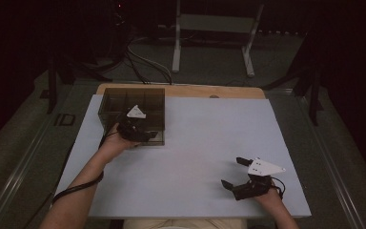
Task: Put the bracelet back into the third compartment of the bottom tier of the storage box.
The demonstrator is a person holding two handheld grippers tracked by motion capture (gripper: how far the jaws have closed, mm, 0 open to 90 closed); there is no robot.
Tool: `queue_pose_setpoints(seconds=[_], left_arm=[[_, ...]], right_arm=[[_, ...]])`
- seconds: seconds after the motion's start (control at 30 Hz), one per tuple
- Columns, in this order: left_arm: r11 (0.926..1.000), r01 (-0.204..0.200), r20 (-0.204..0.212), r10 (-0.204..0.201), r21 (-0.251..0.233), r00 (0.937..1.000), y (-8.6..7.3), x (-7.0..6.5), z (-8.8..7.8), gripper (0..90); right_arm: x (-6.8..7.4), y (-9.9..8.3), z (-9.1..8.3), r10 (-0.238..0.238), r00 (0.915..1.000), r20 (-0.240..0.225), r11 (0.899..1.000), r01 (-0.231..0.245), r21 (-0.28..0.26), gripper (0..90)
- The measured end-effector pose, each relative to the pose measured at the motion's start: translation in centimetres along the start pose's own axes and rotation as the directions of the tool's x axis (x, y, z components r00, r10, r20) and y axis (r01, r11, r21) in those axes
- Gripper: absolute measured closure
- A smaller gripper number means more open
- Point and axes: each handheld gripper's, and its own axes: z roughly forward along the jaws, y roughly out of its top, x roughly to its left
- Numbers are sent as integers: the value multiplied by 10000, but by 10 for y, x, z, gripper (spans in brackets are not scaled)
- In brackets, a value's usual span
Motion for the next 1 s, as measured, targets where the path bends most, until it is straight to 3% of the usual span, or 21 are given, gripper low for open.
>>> queue_pose_setpoints(seconds=[0.3,0.47,0.53,0.7,0.77,1.0], left_arm=[[9996,234,-345,-240,-178,9991,4,2,-18,202],[9986,455,-268,-462,-260,9986,3,4,-27,167],[9988,428,-155,-432,-239,9989,3,4,-30,106],[9984,510,-303,-518,-258,9982,1,4,-36,38],[9977,608,-548,-624,-307,9965,-1,5,-40,30],[9963,820,-778,-838,-260,9934,-12,10,-49,19]], right_arm=[[0,0,0,27,10000,-10,10000,-27,-34,0],[0,0,0,27,10000,-21,10000,-27,-5,0],[0,0,0,30,10000,-14,10000,-30,-12,0],[0,0,1,34,10000,-30,10000,-34,-13,0],[0,0,1,48,10000,-33,10000,-48,-18,0],[0,0,1,57,10000,-47,10000,-57,3,0]])
